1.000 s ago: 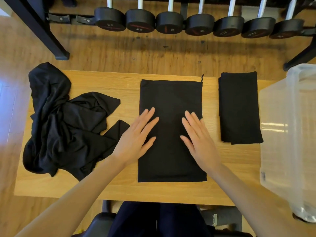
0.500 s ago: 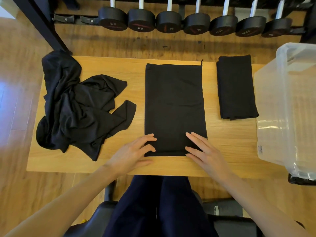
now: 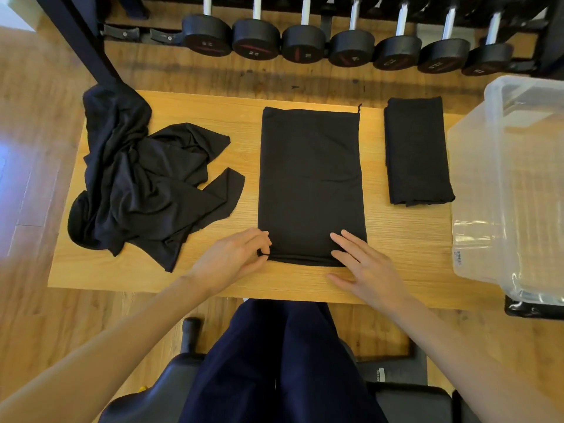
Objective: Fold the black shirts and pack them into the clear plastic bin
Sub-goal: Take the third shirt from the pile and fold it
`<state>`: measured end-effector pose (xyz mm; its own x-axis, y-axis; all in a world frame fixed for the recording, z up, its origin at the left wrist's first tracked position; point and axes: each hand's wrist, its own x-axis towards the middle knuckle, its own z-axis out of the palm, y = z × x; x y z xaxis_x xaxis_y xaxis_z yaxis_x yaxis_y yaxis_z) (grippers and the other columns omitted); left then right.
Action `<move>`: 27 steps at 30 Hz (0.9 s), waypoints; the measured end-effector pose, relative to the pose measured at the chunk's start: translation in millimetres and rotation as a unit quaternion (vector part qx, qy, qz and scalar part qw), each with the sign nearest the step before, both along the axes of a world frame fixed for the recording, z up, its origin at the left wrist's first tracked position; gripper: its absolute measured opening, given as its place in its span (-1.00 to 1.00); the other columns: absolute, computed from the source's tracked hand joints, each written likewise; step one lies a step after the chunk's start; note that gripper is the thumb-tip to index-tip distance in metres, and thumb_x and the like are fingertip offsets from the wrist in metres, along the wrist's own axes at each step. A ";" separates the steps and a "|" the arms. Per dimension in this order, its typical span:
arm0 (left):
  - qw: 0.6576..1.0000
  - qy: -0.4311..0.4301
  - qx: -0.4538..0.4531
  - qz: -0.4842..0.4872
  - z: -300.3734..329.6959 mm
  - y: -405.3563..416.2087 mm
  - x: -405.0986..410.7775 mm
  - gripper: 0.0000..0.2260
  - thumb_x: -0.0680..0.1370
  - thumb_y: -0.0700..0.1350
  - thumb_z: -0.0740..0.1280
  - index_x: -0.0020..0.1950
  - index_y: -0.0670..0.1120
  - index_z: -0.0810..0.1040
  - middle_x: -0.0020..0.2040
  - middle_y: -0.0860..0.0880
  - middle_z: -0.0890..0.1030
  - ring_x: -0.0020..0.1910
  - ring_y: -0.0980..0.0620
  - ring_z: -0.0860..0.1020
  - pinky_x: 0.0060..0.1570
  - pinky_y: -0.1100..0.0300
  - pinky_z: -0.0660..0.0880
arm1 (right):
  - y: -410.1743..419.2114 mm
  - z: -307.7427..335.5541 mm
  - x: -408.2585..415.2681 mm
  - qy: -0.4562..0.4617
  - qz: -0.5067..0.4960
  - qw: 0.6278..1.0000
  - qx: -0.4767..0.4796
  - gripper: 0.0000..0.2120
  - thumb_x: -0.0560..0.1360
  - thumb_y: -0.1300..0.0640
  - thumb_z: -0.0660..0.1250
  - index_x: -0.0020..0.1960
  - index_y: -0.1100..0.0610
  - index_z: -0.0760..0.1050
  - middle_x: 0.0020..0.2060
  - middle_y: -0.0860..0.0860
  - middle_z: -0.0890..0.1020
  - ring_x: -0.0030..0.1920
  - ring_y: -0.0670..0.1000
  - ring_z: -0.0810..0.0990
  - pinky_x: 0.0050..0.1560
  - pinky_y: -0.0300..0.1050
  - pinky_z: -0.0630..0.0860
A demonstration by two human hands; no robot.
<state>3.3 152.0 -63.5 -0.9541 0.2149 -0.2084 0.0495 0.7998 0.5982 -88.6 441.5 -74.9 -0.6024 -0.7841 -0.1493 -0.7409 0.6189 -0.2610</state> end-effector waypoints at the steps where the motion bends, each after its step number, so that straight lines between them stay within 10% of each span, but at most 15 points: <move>1: 0.999 -0.027 0.011 0.017 4.9 -1.2 -3.5 -0.87 0.61 0.02 0.18 0.05 0.03 0.47 0.19 0.07 0.55 0.20 0.09 0.56 0.12 0.10 0.54 | -3.8 2.9 0.7 0.005 -0.006 1.000 0.007 -0.57 0.51 -0.19 0.27 0.14 0.12 0.62 0.32 0.03 0.53 0.34 0.02 0.49 -0.06 -0.14 0.60; 9: 0.986 -0.149 0.048 0.048 36.6 -10.4 -59.1 -0.93 0.66 -0.06 0.14 0.00 -0.01 0.32 -0.24 -0.07 0.52 -0.33 -0.01 0.43 -0.22 0.02 0.46 | -20.0 10.2 -21.1 0.008 -0.089 0.996 -0.030 -0.69 0.33 0.24 0.52 0.06 0.16 0.60 0.02 0.03 0.64 0.03 0.05 0.61 0.01 -0.07 0.55; 15: 0.972 -0.161 0.101 0.137 35.6 -19.4 -93.6 -0.90 0.68 -0.08 0.07 0.02 -0.06 0.31 -0.31 -0.09 0.43 -0.39 0.06 0.33 -0.33 0.17 0.34 | -31.0 48.7 -82.7 -0.334 -0.226 0.906 -0.131 -0.97 0.49 0.19 0.38 -0.13 0.11 0.59 -0.30 0.01 0.60 -0.30 -0.07 0.52 -0.23 -0.11 0.43; 21: 0.946 -0.163 0.111 0.257 17.2 -16.5 -115.6 -0.78 0.69 -0.01 0.04 0.10 -0.12 0.37 -0.14 -0.29 0.60 -0.15 -0.26 0.59 -0.06 -0.20 0.52 | -40.5 30.8 -128.2 -0.392 -0.314 0.852 -0.148 -0.82 0.56 0.03 0.32 -0.02 0.14 0.60 -0.13 0.18 0.64 -0.10 0.14 0.61 -0.07 -0.04 0.53; 27: 0.924 -0.173 0.124 0.318 -0.6 -11.2 -114.8 -0.64 0.54 0.13 0.35 0.19 -0.06 0.41 -0.30 0.03 0.60 -0.19 0.08 0.61 -0.03 0.11 0.56 | -48.3 3.7 -124.1 -0.325 -0.351 0.867 -0.141 -0.64 0.62 -0.09 0.16 0.14 0.18 0.52 -0.11 0.08 0.64 -0.03 0.07 0.59 0.04 0.08 0.55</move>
<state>-111.5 140.8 -64.1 -0.7894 -0.2846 -0.5440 -0.6119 0.4370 0.6593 -212.7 393.1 -71.2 -0.8061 -0.3195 -0.4981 0.1517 0.7020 -0.6958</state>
